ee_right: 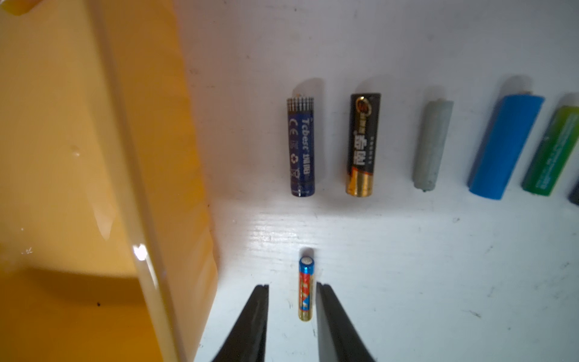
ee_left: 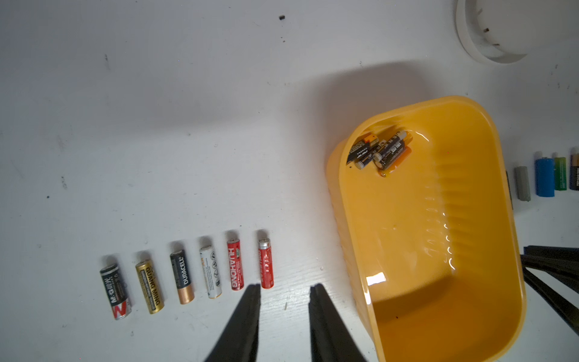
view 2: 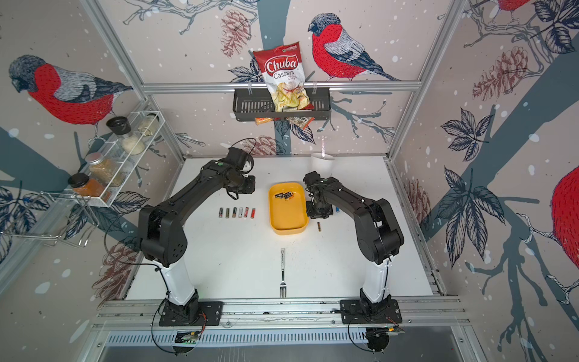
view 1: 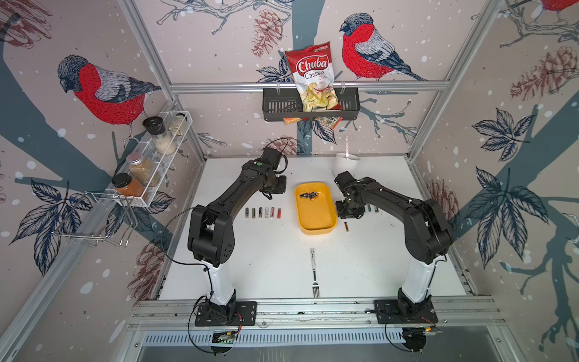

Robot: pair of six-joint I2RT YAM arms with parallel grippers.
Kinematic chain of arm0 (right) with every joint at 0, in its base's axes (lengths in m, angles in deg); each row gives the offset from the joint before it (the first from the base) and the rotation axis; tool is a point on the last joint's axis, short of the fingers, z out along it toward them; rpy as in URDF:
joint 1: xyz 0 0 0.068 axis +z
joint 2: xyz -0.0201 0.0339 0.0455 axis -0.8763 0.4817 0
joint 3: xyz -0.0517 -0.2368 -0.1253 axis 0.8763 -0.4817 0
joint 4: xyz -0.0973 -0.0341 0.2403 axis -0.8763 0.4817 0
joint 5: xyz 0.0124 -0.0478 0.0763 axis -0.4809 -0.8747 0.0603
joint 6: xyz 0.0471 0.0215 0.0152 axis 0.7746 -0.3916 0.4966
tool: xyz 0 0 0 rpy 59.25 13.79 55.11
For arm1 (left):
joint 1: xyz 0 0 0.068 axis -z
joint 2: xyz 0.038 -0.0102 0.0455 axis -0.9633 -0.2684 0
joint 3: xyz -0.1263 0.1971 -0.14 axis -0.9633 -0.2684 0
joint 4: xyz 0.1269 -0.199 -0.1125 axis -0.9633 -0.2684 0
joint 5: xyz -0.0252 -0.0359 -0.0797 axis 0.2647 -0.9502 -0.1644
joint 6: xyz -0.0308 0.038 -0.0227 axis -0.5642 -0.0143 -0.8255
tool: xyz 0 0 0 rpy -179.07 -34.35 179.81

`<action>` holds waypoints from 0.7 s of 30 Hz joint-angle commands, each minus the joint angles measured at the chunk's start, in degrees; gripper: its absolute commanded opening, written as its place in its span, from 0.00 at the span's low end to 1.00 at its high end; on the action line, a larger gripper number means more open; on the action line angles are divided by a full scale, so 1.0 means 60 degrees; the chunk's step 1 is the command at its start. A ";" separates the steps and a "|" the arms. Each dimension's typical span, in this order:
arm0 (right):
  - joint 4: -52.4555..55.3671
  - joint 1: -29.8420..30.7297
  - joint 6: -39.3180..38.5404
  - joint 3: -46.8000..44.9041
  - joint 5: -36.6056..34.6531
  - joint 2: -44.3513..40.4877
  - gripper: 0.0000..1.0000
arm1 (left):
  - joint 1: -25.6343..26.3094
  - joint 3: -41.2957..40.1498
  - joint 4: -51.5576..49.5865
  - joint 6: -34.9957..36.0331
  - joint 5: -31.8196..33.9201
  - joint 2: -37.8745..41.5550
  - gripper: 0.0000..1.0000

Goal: Take the batteries out of the storage box
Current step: Place the battery at the center of the board, then pick up the battery from the storage box.

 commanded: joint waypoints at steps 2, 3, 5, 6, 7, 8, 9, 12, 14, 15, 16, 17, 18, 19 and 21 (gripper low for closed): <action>0.0102 -0.0095 0.0024 -0.0024 -0.0142 -0.0204 0.32 | 0.0419 0.0536 -0.0063 -0.0170 0.0163 -0.0354 0.32; 0.0091 -0.0116 0.0050 -0.0024 -0.0124 -0.0233 0.32 | 0.0543 0.0683 -0.0057 -0.0184 0.0177 -0.0484 0.32; 0.0081 -0.0223 0.0065 0.0004 -0.0020 -0.0302 0.33 | 0.0855 0.1121 -0.0103 -0.0154 0.0313 -0.0867 0.32; 0.0066 -0.0262 0.0078 0.0005 0.0004 -0.0338 0.33 | 0.1000 0.1323 -0.0127 -0.0138 0.0363 -0.1059 0.32; 0.0059 -0.0336 0.0075 0.0005 0.0039 -0.0378 0.33 | 0.1128 0.1542 -0.0151 -0.0120 0.0386 -0.1289 0.32; 0.0033 -0.0391 0.0079 -0.0016 0.0099 -0.0412 0.33 | 0.1269 0.1768 -0.0158 -0.0085 0.0394 -0.1511 0.32; 0.0028 -0.0450 0.0081 -0.0024 0.0142 -0.0430 0.33 | 0.1368 0.1963 -0.0170 -0.0051 0.0405 -0.1703 0.32; 0.0034 -0.0637 0.0050 -0.0039 0.0181 -0.0517 0.33 | 0.1693 0.2736 -0.0271 0.0105 0.0514 -0.2374 0.32; 0.0035 -0.0774 0.0002 -0.0024 0.0237 -0.0561 0.34 | 0.1850 0.3264 -0.0335 0.0195 0.0602 -0.2836 0.32; 0.0042 -0.0823 -0.0020 -0.0002 0.0246 -0.0561 0.34 | 0.1897 0.3479 -0.0346 0.0239 0.0588 -0.3041 0.32; 0.0058 -0.0881 -0.0047 0.0033 0.0240 -0.0560 0.33 | 0.1939 0.3761 -0.0423 0.0283 0.0577 -0.3291 0.32; 0.0089 -0.0933 -0.0070 0.0069 0.0239 -0.0576 0.33 | 0.1983 0.4035 -0.0507 0.0345 0.0563 -0.3518 0.32; 0.0105 -0.0984 -0.0084 0.0103 0.0239 -0.0577 0.33 | 0.2016 0.4237 -0.0544 0.0377 0.0562 -0.3713 0.32; 0.0123 -0.1014 -0.0081 0.0135 0.0244 -0.0578 0.34 | 0.2048 0.4463 -0.0633 0.0422 0.0562 -0.3930 0.32; 0.0144 -0.1085 -0.0112 0.0174 0.0268 -0.0578 0.34 | 0.2078 0.4779 -0.0735 0.0486 0.0435 -0.4294 0.32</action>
